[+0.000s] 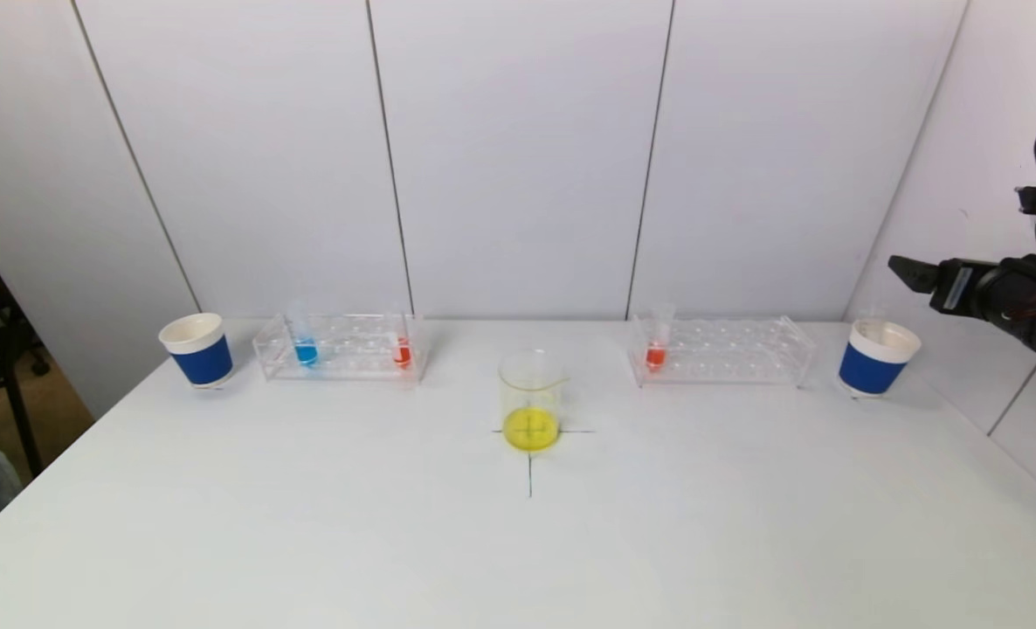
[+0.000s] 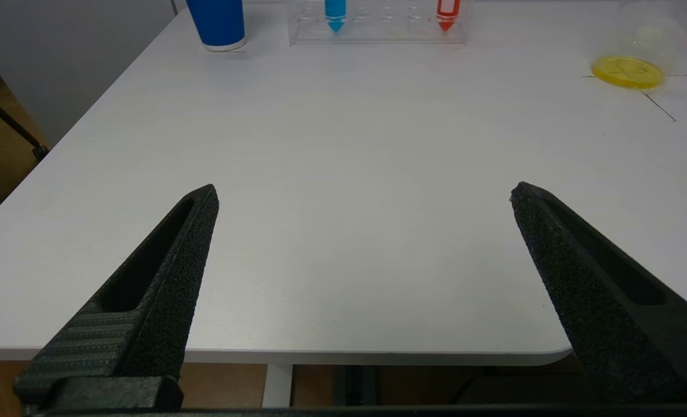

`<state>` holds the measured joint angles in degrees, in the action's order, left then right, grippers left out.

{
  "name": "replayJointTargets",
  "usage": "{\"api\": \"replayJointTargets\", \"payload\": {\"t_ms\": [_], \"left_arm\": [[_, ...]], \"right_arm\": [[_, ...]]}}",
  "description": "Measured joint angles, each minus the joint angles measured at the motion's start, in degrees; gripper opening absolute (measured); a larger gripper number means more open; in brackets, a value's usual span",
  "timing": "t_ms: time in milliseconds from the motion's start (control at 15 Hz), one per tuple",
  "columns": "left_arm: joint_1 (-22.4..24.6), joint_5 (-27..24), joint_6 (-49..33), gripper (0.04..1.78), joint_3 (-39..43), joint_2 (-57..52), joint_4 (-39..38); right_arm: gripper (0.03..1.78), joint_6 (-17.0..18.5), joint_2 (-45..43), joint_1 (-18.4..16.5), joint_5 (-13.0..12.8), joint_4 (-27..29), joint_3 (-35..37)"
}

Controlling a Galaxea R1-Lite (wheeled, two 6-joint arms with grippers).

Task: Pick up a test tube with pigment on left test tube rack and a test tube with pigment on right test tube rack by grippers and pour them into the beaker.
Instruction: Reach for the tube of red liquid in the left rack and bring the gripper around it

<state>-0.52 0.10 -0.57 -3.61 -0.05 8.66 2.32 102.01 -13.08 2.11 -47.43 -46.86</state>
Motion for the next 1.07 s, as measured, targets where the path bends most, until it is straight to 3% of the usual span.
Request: {"api": "replayJointTargets", "payload": {"t_ms": [467,800,1067], "left_arm": [[0.00,0.00,0.00,1.76,0.00,0.00,0.00],[0.00,-0.05,-0.02,1.76,0.00,0.00,0.05],[0.00,-0.02,-0.02,1.76,0.02,0.00,0.02]], "right_arm": [[1.77,0.07,-25.06,7.59,-0.85,1.11,18.44],[1.77,0.82,-39.80,8.55,-0.82,2.62,30.38],[1.77,2.19,-51.49,8.79,-0.38,10.03,35.51]]}}
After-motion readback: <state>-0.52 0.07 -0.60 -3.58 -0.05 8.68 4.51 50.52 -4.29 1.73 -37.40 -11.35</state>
